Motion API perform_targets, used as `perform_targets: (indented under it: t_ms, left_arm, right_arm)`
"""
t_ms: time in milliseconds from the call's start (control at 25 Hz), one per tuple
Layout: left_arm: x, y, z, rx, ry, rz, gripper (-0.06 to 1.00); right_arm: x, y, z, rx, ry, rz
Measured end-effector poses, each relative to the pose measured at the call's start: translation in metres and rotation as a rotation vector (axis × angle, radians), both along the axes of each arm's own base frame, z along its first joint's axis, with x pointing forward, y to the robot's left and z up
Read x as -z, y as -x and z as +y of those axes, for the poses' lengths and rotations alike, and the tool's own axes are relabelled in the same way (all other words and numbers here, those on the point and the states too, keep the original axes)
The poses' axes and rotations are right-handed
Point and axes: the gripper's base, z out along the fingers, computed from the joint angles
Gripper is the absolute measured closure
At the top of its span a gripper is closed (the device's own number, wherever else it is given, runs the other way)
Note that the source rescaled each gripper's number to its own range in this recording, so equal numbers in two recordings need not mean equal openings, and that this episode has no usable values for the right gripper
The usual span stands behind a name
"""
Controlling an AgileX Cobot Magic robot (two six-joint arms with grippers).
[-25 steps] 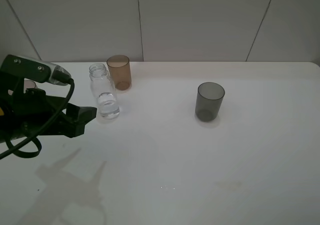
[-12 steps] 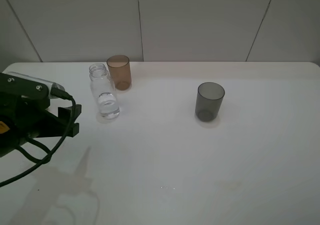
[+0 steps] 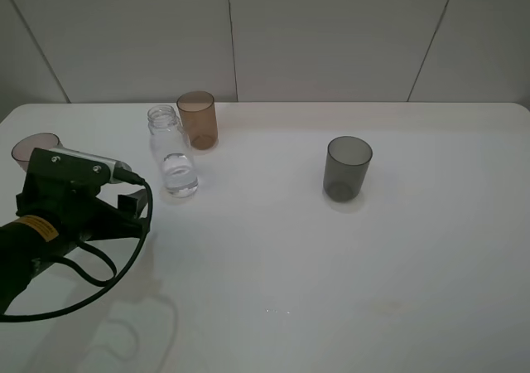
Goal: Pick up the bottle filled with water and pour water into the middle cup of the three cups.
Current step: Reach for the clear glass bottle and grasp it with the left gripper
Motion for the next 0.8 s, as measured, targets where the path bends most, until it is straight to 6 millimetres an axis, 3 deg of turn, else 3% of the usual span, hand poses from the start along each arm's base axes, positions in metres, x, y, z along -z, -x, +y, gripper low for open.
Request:
perform_targets:
  t_ms: [320,800]
  left_arm:
    - [0.000,-0.028,-0.020,0.003,0.060,-0.060,0.40]
    - [0.019,-0.055,-0.038,0.003,0.058,-0.061,0.41]
  right_arm:
    - [0.000,0.000,0.000,0.000,0.000,0.000]
    - [0.000,0.000,0.000,0.000,0.000,0.000]
